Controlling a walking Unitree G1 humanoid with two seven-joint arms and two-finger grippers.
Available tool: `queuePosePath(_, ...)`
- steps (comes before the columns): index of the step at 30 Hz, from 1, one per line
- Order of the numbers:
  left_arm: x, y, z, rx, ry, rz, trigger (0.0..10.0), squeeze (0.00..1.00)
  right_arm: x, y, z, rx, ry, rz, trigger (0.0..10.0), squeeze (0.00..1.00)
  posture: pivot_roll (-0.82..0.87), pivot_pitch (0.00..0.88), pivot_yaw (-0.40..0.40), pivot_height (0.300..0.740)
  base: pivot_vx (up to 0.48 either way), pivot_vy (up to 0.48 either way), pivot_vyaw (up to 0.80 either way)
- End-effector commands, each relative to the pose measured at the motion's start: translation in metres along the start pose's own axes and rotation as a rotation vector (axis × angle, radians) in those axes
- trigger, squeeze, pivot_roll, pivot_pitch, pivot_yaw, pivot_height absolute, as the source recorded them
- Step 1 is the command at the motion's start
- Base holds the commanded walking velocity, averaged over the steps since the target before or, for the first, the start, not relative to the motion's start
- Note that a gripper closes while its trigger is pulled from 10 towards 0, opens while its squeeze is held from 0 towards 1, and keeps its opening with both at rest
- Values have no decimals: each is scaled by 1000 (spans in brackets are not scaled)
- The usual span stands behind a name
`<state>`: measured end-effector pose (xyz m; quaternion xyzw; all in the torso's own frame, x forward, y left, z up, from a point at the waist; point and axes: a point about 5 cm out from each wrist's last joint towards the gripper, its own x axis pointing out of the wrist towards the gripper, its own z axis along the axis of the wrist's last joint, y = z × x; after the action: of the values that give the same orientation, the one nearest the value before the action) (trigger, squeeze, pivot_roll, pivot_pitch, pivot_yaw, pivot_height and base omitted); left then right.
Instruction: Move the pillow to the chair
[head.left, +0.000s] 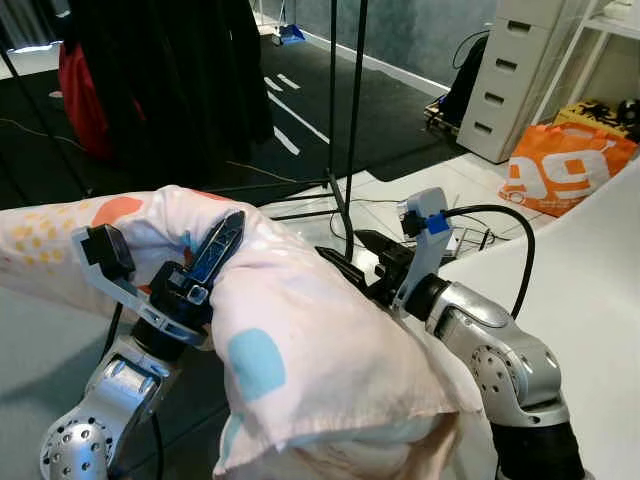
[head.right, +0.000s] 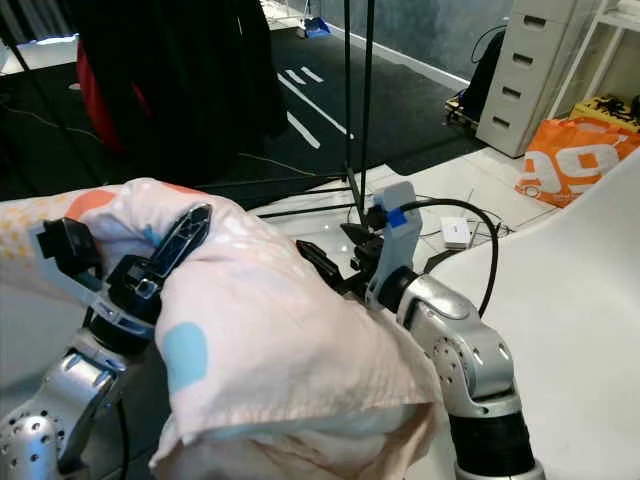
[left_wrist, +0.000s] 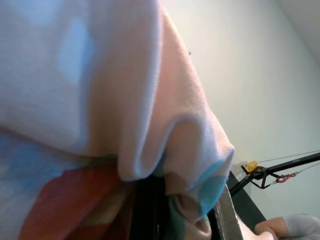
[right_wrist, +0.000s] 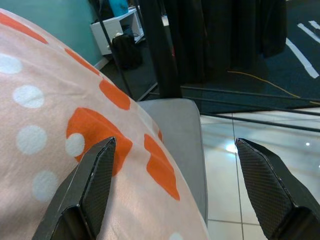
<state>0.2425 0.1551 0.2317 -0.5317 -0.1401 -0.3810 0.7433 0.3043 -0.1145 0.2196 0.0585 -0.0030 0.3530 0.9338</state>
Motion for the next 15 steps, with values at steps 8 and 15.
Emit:
queuePosePath(8,12,-17,4,63,-19,-68,10000,0,1,4,-2,9,9,27,10000,0,-276,50,18,648,-114,0,0)
queuePosePath(15,13,-19,5,67,-44,-71,10000,0,1,4,-2,8,10,27,10000,0,-274,51,11,677,-468,0,0)
